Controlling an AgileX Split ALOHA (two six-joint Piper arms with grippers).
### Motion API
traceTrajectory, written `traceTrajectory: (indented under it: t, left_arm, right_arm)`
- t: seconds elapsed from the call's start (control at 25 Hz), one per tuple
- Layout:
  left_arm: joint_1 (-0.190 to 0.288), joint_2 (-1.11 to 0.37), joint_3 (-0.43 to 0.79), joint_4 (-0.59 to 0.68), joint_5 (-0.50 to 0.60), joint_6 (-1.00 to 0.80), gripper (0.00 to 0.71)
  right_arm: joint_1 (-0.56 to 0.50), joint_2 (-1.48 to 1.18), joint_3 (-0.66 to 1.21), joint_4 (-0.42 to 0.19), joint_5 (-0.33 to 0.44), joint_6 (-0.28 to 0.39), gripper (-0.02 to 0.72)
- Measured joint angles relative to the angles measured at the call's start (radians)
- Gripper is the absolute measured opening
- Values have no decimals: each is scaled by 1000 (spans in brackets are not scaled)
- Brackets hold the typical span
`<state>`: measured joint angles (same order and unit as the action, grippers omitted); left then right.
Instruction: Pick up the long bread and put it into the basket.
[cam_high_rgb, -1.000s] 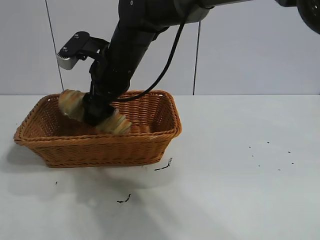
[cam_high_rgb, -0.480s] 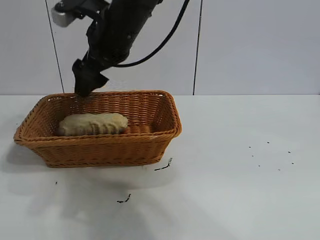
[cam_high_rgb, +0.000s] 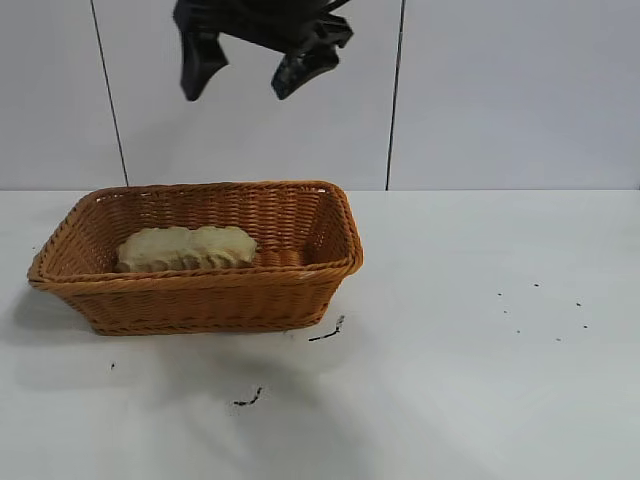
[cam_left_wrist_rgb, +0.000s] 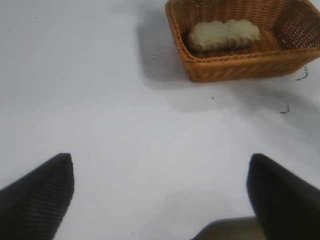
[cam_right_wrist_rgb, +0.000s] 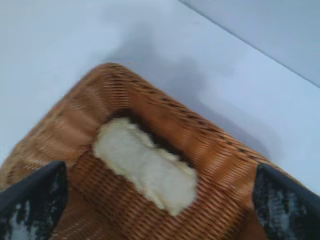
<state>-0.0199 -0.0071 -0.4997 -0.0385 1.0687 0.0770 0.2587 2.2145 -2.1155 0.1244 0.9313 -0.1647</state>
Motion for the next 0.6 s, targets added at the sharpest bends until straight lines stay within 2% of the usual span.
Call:
traceTrajectory:
  t: [0.32,0.44,0.6]
  left_arm:
    - [0,0,0,0,0,0,692]
    - [0,0,0,0,0,0,692]
    - [0,0,0,0,0,0,692]
  right_arm:
    - [-213,-7,0,-7,42,1,689]
    - [-247,-12,0,-9,77,3,689]
    - [-257,-14,0,-13,162,3,689]
